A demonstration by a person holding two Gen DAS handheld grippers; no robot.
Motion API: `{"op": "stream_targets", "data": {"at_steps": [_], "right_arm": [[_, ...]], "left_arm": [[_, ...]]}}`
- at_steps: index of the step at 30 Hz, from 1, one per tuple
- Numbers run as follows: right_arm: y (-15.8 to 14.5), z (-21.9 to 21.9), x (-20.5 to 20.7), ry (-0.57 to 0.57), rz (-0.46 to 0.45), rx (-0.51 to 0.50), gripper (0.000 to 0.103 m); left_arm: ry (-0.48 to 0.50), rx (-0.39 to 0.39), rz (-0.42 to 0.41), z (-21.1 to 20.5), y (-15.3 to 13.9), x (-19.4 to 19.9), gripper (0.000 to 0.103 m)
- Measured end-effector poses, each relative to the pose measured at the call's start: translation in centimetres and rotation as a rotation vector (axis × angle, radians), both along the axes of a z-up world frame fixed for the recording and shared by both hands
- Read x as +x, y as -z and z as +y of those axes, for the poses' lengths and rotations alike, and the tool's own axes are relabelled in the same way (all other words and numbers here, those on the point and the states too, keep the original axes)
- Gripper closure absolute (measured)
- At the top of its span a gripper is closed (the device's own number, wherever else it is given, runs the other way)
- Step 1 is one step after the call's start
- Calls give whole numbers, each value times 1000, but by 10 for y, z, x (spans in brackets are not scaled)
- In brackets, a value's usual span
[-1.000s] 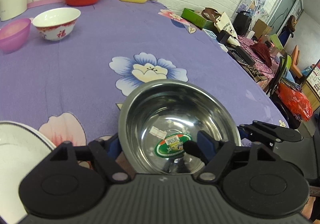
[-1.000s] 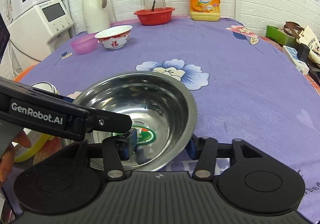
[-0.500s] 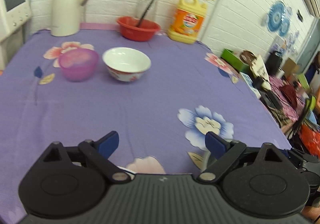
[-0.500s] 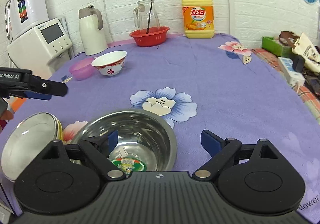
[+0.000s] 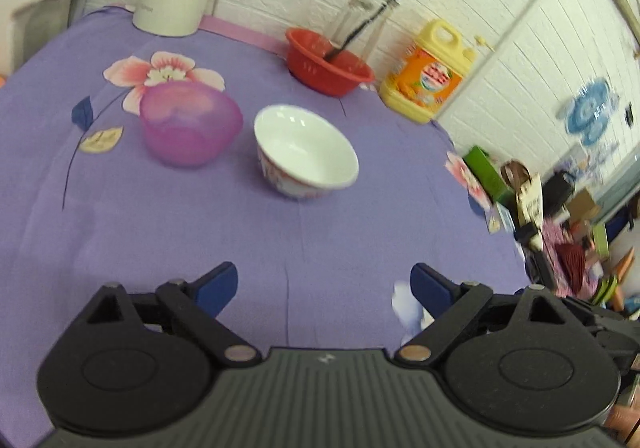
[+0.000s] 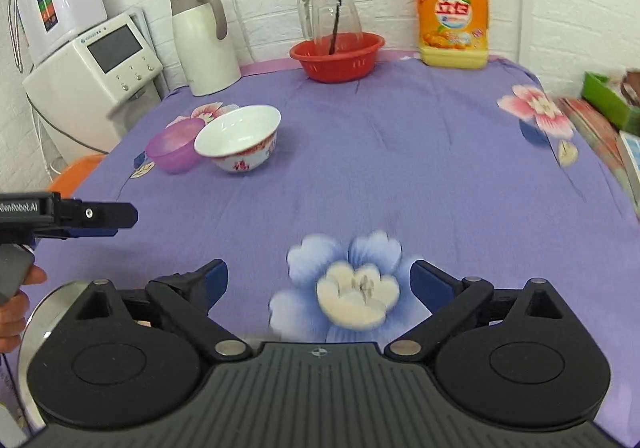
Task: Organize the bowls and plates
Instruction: 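Move the left tool to the rim of the white bowl with red characters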
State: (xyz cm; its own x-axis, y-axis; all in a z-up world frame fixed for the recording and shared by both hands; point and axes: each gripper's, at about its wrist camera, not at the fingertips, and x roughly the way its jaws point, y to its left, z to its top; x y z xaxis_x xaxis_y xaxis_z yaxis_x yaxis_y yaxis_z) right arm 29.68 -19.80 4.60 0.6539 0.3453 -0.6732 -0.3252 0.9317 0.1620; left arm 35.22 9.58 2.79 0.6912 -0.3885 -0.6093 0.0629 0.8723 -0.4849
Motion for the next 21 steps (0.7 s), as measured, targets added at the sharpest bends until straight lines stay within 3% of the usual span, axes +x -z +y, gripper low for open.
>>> {"op": "stream_targets", "data": {"at_steps": [3, 6, 9, 15, 21], "right_arm": [[-9, 21, 35, -26, -9, -46, 0], [-6, 38, 78, -47, 24, -48, 0], [5, 50, 117, -46, 63, -27, 0], [27, 78, 166, -72, 87, -62, 0], [36, 94, 188, -110, 84, -47, 0]], "left_arm": [[-64, -60, 16, 6, 2, 29, 11], [-135, -180, 78, 14, 20, 56, 11], [-210, -221, 131, 16, 35, 79, 11], [-272, -204, 137, 12, 42, 112, 11], [-287, -192, 128, 14, 50, 121, 11]]}}
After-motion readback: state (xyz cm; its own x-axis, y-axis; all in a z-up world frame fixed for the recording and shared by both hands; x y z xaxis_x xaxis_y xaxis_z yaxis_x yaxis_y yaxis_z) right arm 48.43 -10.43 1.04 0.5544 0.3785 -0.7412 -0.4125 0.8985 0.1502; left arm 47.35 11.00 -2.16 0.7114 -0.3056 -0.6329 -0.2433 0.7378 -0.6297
